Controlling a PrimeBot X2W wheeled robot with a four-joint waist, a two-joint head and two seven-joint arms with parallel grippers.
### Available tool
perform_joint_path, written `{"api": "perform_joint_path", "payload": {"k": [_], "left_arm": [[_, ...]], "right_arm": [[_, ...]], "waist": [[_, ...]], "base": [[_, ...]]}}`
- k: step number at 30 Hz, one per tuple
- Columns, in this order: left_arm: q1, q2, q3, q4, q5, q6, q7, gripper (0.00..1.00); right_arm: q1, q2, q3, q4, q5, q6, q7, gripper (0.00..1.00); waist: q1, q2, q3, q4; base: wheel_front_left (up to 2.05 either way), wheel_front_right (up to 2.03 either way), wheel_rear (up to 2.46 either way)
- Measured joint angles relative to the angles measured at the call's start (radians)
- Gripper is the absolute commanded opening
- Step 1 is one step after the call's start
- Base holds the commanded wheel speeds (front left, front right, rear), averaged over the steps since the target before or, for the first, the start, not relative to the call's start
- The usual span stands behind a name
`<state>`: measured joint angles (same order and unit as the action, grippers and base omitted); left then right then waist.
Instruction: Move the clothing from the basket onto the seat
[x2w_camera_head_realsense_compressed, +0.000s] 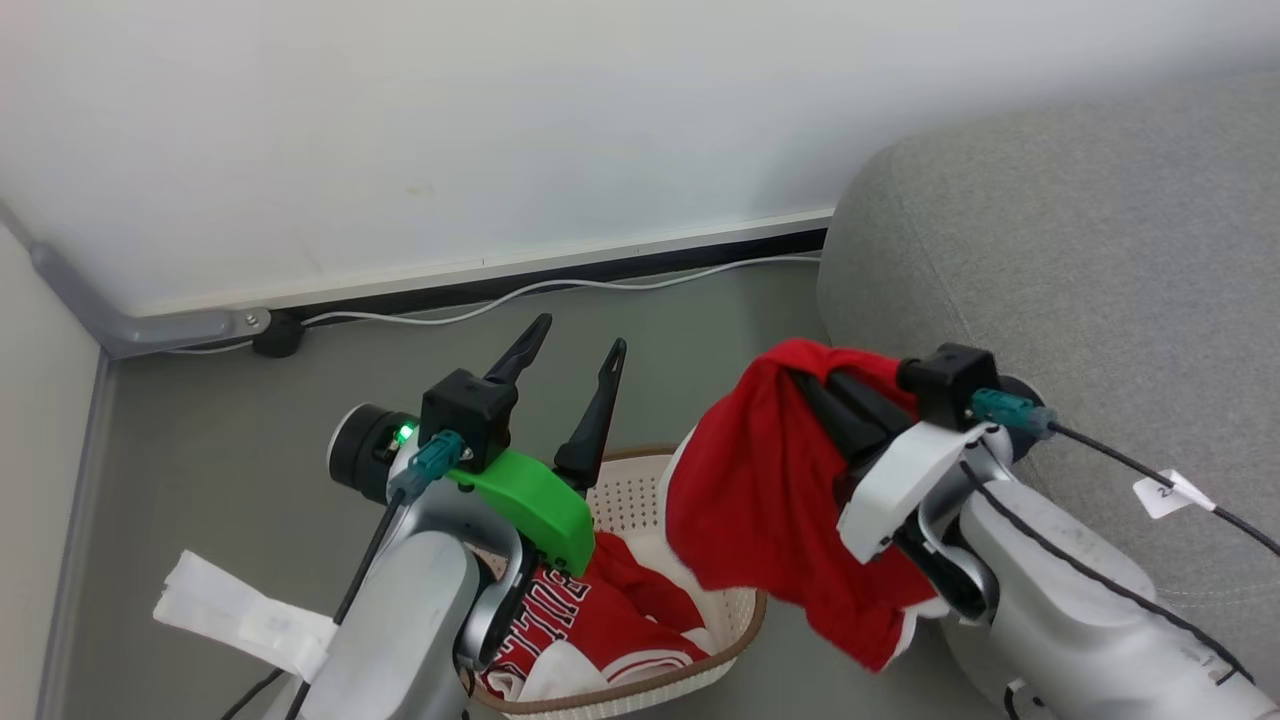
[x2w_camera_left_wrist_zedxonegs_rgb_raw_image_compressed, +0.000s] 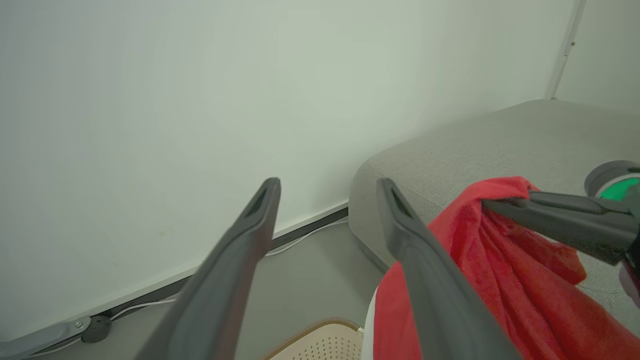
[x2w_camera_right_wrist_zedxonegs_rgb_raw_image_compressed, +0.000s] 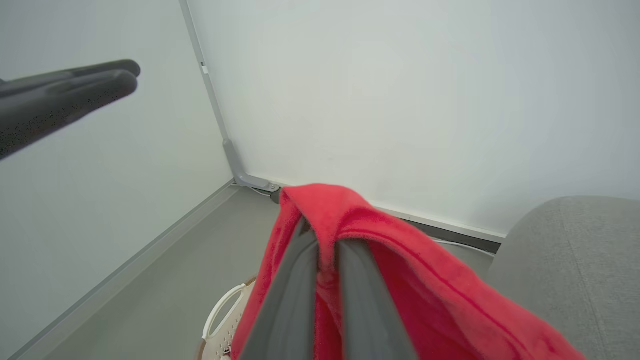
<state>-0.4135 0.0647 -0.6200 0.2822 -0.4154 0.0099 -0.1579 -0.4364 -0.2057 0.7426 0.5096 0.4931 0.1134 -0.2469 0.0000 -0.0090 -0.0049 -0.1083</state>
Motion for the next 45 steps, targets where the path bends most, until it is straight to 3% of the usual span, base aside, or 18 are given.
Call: {"api": "perform_joint_path", "payload": {"k": [10, 20, 32, 45], "left_arm": [[0.062, 0.011, -0.023, 0.005, -0.003, -0.009, -0.021, 1.0], [0.086, 0.01, -0.05, -0.01, -0.003, -0.015, -0.033, 1.0], [0.085, 0.005, -0.079, -0.038, 0.009, -0.018, -0.032, 1.0], [0.041, 0.004, -0.091, -0.057, 0.024, -0.017, -0.01, 1.0]], "right_arm": [[0.019, -0.095, -0.163, -0.143, -0.002, -0.09, -0.001, 0.0], [0.088, -0.16, -0.23, -0.239, -0.01, -0.124, -0.001, 0.0], [0.149, -0.19, -0.288, -0.317, -0.008, -0.124, -0.001, 0.0], [0.136, -0.193, -0.365, -0.349, 0.014, -0.112, -0.003, 0.0]], "waist": [[0.0, 0.0, 0.002, -0.075], [0.0, 0.0, 0.014, -0.195], [0.0, 0.0, 0.07, -0.327], [0.0, 0.0, 0.177, -0.344]], "base": [[0.0, 0.0, 0.0], [0.0, 0.0, 0.0], [0.0, 0.0, 0.0], [0.0, 0.0, 0.0]]}}
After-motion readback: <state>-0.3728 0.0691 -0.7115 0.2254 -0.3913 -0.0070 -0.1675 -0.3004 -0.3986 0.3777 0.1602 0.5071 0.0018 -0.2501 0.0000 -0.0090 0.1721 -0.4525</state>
